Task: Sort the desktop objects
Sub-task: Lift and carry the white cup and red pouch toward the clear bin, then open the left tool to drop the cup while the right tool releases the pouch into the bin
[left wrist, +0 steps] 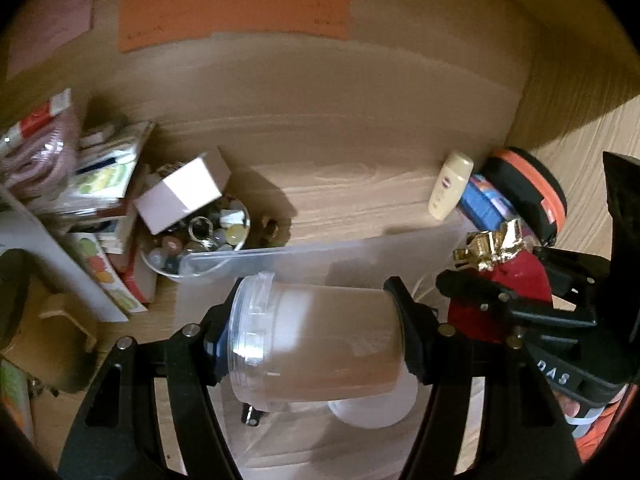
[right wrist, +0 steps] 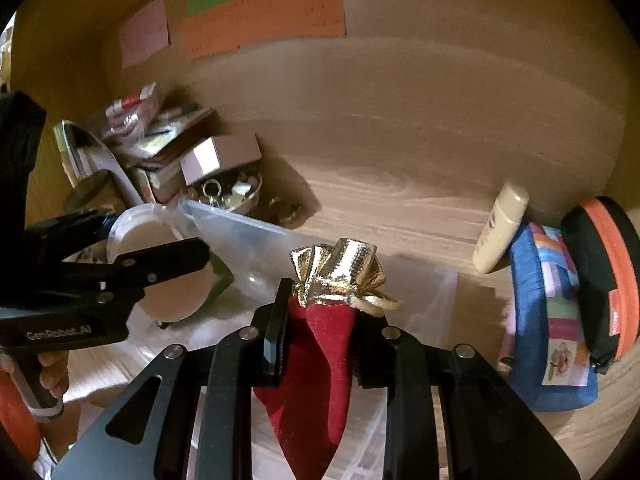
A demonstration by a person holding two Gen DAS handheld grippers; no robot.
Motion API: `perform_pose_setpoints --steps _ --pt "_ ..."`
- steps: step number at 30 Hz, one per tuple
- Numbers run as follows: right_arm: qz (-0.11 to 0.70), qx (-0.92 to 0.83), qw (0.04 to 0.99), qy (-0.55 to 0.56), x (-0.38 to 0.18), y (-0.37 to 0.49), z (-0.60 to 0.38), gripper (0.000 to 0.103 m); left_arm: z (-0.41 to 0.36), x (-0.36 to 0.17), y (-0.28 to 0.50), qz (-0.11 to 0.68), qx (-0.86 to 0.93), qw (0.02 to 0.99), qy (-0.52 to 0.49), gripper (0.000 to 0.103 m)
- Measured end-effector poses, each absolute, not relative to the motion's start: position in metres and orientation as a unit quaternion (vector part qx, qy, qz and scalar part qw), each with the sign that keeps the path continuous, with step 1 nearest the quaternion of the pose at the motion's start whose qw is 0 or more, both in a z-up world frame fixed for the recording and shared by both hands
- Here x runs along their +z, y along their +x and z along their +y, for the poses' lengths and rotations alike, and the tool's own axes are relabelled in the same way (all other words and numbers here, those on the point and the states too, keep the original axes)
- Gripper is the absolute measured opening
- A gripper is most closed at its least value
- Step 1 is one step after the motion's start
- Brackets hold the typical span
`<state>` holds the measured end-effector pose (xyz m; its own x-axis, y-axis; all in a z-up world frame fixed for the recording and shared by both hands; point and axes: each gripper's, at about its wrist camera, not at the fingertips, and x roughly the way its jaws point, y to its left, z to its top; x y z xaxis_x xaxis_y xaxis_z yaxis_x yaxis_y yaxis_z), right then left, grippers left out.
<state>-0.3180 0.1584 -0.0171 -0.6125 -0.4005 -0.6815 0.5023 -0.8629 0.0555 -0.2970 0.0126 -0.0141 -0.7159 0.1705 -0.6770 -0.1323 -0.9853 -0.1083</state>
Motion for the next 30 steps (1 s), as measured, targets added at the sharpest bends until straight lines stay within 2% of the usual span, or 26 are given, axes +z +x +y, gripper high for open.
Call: perform_pose_setpoints --steps 26,28,30 --pt "0.140 -0.881 0.248 0.377 -0.042 -0.313 0.148 0.025 0.036 -0.044 -0.323 0.019 0.901 0.059 -0.429 0.066" --pt "0.141 -0.882 0.248 0.374 -0.042 -0.312 0.149 0.032 0.037 -0.044 -0.324 0.018 0.899 0.057 -0.433 0.066" --pt "0.139 -0.880 0.254 0.377 -0.041 -0.312 0.149 0.044 0.037 -0.045 -0.324 0.019 0.900 0.061 -0.432 0.066"
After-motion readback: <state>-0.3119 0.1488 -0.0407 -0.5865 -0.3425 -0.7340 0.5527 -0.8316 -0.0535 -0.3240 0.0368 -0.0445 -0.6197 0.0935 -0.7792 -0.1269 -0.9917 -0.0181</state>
